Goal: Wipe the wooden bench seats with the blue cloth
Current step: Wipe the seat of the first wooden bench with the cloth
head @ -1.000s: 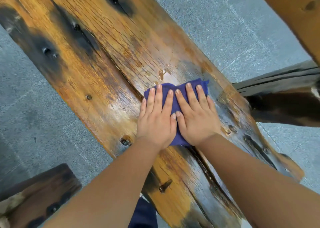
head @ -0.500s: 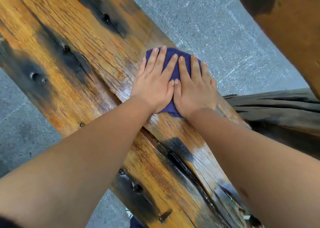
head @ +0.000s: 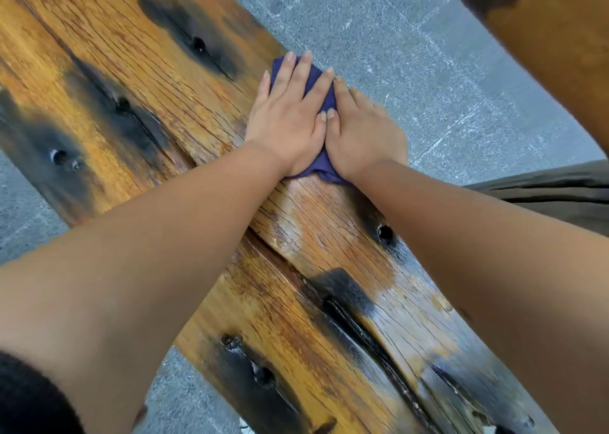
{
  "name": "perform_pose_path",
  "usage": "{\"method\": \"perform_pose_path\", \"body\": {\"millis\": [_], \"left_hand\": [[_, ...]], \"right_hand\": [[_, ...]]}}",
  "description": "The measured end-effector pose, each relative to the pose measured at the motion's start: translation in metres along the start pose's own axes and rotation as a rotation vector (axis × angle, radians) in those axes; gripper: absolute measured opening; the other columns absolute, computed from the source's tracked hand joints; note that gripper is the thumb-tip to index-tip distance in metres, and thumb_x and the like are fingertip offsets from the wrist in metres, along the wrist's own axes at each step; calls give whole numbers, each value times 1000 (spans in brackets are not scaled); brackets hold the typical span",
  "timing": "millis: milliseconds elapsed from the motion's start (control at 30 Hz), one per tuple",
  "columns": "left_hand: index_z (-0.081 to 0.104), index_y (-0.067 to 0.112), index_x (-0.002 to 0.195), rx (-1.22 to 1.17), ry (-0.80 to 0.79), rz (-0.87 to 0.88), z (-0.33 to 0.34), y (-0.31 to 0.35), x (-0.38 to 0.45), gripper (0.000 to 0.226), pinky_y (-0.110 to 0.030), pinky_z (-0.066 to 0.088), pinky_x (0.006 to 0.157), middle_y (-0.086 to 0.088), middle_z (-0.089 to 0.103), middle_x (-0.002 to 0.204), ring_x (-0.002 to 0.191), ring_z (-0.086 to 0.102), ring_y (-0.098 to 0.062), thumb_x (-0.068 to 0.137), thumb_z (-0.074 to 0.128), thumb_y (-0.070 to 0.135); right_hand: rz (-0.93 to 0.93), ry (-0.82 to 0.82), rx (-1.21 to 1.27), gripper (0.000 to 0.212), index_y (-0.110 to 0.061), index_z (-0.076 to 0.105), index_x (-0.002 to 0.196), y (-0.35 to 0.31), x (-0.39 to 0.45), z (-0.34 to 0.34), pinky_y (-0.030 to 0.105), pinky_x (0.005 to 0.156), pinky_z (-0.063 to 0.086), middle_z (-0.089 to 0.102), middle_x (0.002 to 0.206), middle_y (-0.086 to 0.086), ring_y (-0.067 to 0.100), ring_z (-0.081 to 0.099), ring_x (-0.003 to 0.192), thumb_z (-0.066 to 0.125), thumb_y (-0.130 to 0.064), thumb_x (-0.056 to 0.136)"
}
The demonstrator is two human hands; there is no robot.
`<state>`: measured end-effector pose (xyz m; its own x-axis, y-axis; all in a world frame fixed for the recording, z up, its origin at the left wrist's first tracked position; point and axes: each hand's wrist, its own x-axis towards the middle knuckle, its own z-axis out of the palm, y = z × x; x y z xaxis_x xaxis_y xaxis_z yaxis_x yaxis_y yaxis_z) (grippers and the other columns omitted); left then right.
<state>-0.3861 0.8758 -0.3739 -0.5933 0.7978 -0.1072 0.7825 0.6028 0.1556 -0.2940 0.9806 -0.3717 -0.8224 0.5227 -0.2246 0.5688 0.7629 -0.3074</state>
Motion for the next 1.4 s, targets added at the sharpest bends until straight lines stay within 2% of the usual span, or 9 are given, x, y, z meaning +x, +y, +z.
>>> {"method": "perform_pose_path", "body": {"millis": [100, 233, 333, 633, 900, 1033, 1133, 1267, 1400], "left_hand": [[12, 26, 153, -6, -26, -25, -2, 5, -3, 61, -50, 5, 119, -8, 1, 163, 149, -3, -26, 95, 21, 42], [9, 23, 154, -19, -32, -118, 2, 11, -36, 63, -52, 8, 118, -10, -2, 163, 149, -3, -27, 96, 23, 43], [10, 20, 154, -6, -38, -139, 5, 19, -79, 64, -52, 10, 117, -12, -1, 162, 148, 0, -29, 96, 27, 42], [7, 22, 154, -52, -113, -335, 15, 43, -213, 66, -46, 0, 118, -11, -3, 162, 148, -5, -27, 93, 17, 44], [13, 19, 154, -120, -164, -635, 21, 70, -327, 65, -49, 8, 118, -15, -1, 161, 148, 0, -30, 93, 19, 42], [12, 21, 154, -244, -86, -709, 18, 69, -330, 62, -43, -6, 118, -11, -8, 162, 148, -10, -27, 96, 29, 37], [8, 17, 154, -370, -21, -755, 19, 53, -313, 60, -42, -2, 120, -5, -9, 162, 148, -13, -18, 99, 25, 35], [8, 18, 154, -279, 40, -807, 23, 21, -295, 62, -36, -8, 118, -5, -4, 162, 148, -9, -19, 96, 16, 39], [15, 17, 154, -232, 77, -810, 22, -17, -280, 62, -37, -3, 118, -7, 4, 162, 149, -1, -22, 95, 19, 36]], "right_hand": [[10, -25, 14, 56, -34, 15, 153, 0, -4, -4, 50, 101, 37, 29, 158, -2, 33, 39, 134, 22, -47, 99], [-98, -17, -119, 59, -32, 12, 155, 0, -25, 1, 48, 115, 23, 14, 164, 1, 30, 15, 148, 22, -47, 99], [-161, 3, -215, 61, -29, 15, 155, -3, -63, 9, 48, 118, 13, 10, 164, 2, 28, 5, 150, 21, -48, 97], [-290, -147, -195, 61, -28, 14, 155, -22, -175, 38, 46, 119, 6, 8, 164, 2, 28, 2, 150, 19, -47, 98], [-535, -309, -304, 60, -29, 11, 155, -43, -244, 56, 49, 119, 6, 10, 164, 3, 29, 2, 150, 17, -46, 98], [-541, -296, -310, 59, -31, 9, 155, -52, -247, 61, 48, 119, 13, 7, 164, 1, 28, 3, 150, 18, -46, 99], [-562, -285, -313, 57, -31, 5, 155, -63, -235, 66, 47, 119, 10, 3, 165, 0, 27, 1, 150, 12, -47, 100], [-621, -252, -314, 58, -31, 8, 155, -88, -203, 70, 44, 119, 7, 5, 165, 0, 26, 1, 150, 9, -47, 100], [-676, -226, -325, 57, -30, 14, 155, -114, -170, 74, 45, 118, 10, 9, 164, 1, 27, 6, 150, 15, -47, 100]]}}
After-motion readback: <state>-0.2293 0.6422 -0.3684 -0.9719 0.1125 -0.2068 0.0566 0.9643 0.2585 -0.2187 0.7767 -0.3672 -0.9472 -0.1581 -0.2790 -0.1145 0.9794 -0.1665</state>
